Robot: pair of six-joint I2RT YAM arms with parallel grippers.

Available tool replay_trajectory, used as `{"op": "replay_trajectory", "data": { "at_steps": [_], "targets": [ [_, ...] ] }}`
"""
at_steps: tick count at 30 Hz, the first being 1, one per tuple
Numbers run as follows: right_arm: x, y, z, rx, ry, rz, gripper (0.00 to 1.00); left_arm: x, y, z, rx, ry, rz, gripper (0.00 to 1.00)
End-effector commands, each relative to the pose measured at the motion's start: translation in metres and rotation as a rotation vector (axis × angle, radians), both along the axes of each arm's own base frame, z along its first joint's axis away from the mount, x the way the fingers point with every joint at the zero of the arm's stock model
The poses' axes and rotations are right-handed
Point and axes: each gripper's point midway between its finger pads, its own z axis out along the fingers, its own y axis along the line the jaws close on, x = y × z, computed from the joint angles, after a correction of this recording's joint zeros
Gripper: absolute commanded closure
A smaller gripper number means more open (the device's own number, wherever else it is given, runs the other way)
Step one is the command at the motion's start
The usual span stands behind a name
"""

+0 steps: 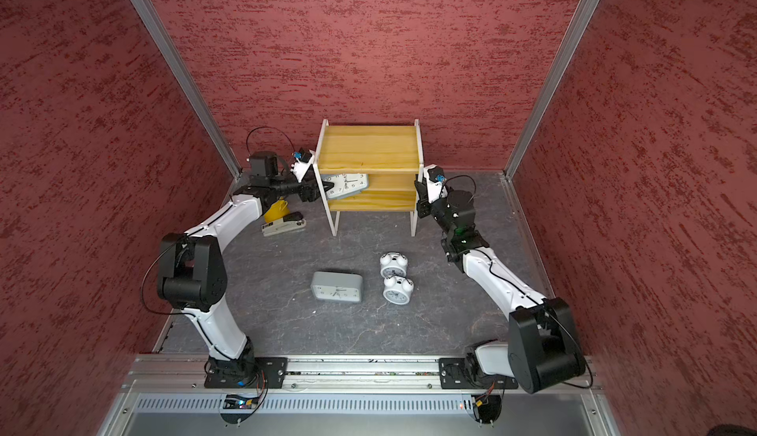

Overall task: Place the alarm clocks on the shelf by style
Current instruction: Place the alarm on the shelf.

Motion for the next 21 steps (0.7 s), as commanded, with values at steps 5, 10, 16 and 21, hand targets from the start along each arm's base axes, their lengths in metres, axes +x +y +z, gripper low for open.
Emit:
{"op": "replay_trajectory", "data": {
  "at_steps": [5,10,16,21],
  "targets": [
    [-0.008,0.005,0.020,-0.022,-0.061,0.031,0.88,0.006,0.008,-0.006,0.063,-0.053,0.103,0.17],
    [-0.008,0.005,0.019,-0.023,-0.059,0.031,0.88,0.000,0.016,-0.004,0.082,-0.088,0.148,0.17],
    [-0.008,0.006,0.019,-0.019,-0.058,0.039,0.87,-0.001,0.022,-0.002,0.090,-0.106,0.193,0.37],
    [-0.009,0.007,0.019,-0.017,-0.055,0.043,0.87,-0.002,0.021,-0.001,0.085,-0.103,0.190,0.50]
  ]
}}
